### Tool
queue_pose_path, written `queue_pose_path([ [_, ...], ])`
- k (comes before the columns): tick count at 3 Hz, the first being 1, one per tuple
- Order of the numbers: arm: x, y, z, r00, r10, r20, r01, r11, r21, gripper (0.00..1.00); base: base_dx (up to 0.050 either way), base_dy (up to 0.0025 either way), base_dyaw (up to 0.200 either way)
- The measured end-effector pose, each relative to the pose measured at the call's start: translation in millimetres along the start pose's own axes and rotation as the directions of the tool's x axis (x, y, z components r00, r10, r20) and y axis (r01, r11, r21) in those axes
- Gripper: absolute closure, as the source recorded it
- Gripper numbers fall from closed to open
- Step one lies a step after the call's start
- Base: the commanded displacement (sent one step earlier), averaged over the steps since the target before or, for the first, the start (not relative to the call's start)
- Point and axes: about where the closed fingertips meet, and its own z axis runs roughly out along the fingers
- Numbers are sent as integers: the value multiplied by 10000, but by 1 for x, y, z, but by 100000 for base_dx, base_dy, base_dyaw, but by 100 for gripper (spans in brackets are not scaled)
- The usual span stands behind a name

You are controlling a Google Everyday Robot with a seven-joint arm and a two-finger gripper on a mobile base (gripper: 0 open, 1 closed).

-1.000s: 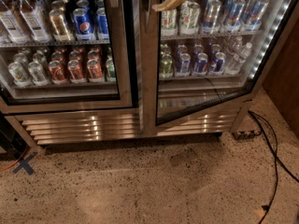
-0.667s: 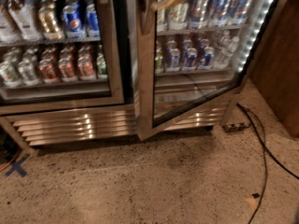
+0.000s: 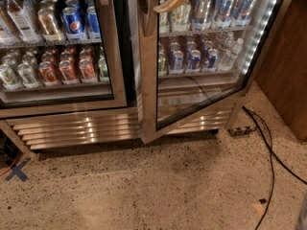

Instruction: Open right fridge door

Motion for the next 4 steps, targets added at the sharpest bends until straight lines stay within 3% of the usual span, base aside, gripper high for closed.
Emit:
queue_pose_path([
  [4, -2, 6, -35, 9988, 174, -447, -174, 9998, -1, 100, 0, 0, 0],
])
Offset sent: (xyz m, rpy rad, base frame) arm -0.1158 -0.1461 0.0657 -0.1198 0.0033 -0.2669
